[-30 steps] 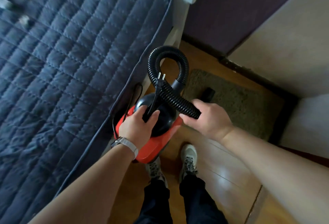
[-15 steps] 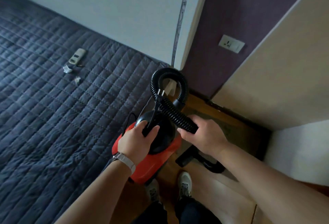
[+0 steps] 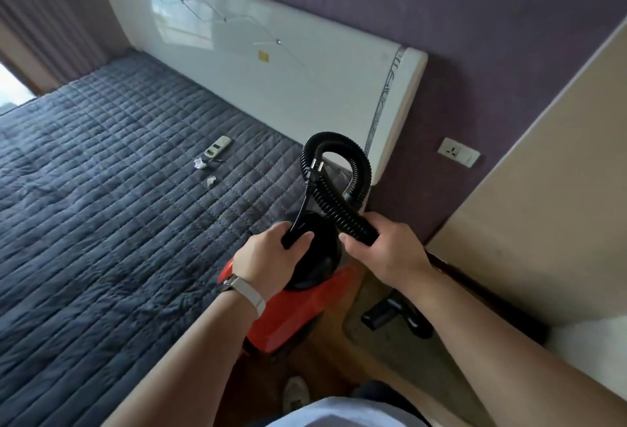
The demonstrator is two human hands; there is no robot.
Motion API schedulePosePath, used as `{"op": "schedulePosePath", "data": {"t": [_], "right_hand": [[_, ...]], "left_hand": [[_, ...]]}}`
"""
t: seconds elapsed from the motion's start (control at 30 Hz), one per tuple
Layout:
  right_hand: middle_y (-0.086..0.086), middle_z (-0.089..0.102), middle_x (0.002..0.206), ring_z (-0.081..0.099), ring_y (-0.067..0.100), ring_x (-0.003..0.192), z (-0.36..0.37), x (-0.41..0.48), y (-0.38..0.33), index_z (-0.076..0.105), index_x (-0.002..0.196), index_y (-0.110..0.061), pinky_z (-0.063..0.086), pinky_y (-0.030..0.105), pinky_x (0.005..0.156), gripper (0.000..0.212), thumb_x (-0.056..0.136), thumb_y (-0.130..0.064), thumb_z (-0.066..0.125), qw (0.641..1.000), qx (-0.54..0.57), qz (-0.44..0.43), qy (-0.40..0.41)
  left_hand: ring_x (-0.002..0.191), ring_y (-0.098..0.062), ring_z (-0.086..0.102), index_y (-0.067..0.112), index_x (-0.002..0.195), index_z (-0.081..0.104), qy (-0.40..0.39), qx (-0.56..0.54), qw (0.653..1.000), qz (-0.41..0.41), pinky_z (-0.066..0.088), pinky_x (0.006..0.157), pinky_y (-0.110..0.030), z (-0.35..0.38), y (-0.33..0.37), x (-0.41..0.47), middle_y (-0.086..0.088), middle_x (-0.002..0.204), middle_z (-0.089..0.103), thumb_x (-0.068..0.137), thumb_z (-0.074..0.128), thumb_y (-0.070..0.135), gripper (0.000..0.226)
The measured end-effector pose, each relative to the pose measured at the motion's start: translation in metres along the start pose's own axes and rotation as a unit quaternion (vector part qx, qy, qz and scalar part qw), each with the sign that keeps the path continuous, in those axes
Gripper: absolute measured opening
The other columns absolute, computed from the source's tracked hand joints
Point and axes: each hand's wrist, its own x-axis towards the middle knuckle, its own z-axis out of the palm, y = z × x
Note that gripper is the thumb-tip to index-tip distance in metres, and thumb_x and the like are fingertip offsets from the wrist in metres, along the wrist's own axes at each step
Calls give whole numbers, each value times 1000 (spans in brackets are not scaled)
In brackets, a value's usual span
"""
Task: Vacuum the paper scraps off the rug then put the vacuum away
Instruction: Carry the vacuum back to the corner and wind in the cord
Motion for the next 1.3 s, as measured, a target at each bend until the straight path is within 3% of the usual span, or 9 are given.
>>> {"op": "schedulePosePath", "data": {"t": [0.2,0.33,0.43,0.53,0.7,0.83,0.93,1.1,1.3], "right_hand": [[-4,66,68,64,7,64,-35,7,-15,63,92,-29,52,34,62,23,86,-51,67,997,26,-65,-37],[-6,64,67,64,8,68,-49,9,-24,60,88,-32,54,37,68,34,79,-65,61,993,32,-105,-53],[-5,64,68,65,12,72,-52,9,-37,59,87,-28,55,39,70,38,76,-64,60,987,44,-134,-71],[-5,64,69,65,15,73,-47,9,-54,59,86,-26,54,39,71,41,76,-65,59,979,35,-177,-96],[-9,63,67,63,9,70,-28,-8,-84,58,83,-28,52,34,67,34,77,-61,63,961,46,-232,-143],[-10,62,66,62,8,68,-7,-27,-110,58,83,-28,52,34,67,40,73,-67,59,943,35,-282,-172],[-10,61,64,60,4,63,12,-50,-133,62,87,-26,48,26,59,33,80,-58,68,926,33,-322,-195],[-2,67,70,67,26,74,56,-103,-171,61,86,-20,52,39,66,41,76,-60,66,897,40,-381,-220],[-3,65,68,64,24,69,112,-197,-214,60,86,-20,51,37,63,43,73,-61,65,861,47,-418,-286]], "left_hand": [[77,-23,67,35,104,61,83,27,996,-29,55,67,-35,-20,26,-29,4,78,69,84,47,72,44],[73,-21,67,31,94,62,140,23,988,-65,55,63,-34,-31,44,-50,5,73,68,80,50,72,45],[69,-19,65,30,77,56,172,17,978,-115,50,59,-30,-38,54,-69,5,69,66,79,53,72,42],[71,-17,64,28,81,61,204,4,967,-154,52,63,-31,-45,54,-91,8,72,66,79,56,69,42],[79,-20,67,26,85,63,247,25,944,-219,53,68,-32,-58,37,-133,7,77,69,74,48,76,53],[80,-21,67,26,82,62,285,20,920,-267,55,70,-35,-66,16,-170,7,75,69,69,44,79,57],[79,-20,68,28,84,64,323,9,899,-297,56,71,-36,-74,-1,-206,8,75,69,68,44,80,58],[78,-20,68,26,83,65,367,-14,864,-344,56,70,-38,-88,-31,-281,6,74,70,70,49,77,55],[76,-17,66,24,74,60,402,-14,822,-403,53,68,-33,-99,-73,-394,9,68,66,78,60,68,44]]}}
